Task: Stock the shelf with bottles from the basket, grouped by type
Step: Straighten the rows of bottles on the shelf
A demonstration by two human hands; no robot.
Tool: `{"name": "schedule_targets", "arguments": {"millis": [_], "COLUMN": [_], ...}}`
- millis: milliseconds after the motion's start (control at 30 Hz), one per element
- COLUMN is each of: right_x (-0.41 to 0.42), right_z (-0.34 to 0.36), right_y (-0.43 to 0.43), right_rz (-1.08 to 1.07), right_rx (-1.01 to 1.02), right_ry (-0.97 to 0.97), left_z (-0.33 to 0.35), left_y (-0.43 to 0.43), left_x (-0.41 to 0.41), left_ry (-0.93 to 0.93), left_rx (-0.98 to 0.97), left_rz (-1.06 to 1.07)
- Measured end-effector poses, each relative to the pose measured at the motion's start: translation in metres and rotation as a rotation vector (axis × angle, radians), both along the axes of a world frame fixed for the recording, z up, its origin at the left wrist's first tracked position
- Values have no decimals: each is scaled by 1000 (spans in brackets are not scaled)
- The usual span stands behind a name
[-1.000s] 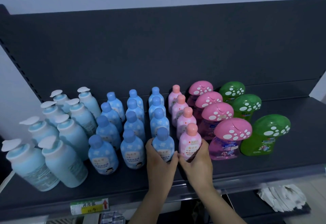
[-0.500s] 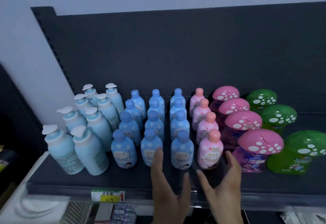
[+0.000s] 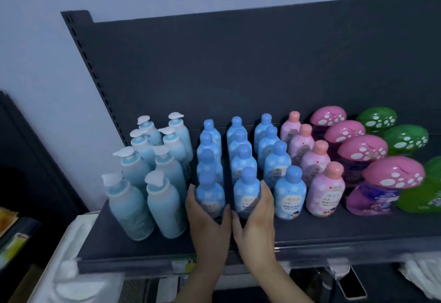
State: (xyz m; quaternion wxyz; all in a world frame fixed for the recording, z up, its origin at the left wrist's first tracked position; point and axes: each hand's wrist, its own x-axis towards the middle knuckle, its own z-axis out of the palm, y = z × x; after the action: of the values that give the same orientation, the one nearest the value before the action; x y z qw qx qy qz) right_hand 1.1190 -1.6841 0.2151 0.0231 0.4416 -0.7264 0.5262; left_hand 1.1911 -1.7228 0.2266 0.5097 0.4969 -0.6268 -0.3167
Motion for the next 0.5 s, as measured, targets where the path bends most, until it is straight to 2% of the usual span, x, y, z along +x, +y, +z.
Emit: {"name": "schedule_targets", "arguments": {"millis": [167, 500], "right_x": [2, -1], "right_z": [-2, -5], "right_y": [-7, -9], "right_rz": [-89, -65], "right_rx": [163, 141], "right_ry": [-168, -168], "left_z": [-1, -6], "left_y": [-7, -13], "left_x": [4, 7], "left_ry": [23, 5], "left_rx": [91, 13], "left_rz": [-37, -67]}}
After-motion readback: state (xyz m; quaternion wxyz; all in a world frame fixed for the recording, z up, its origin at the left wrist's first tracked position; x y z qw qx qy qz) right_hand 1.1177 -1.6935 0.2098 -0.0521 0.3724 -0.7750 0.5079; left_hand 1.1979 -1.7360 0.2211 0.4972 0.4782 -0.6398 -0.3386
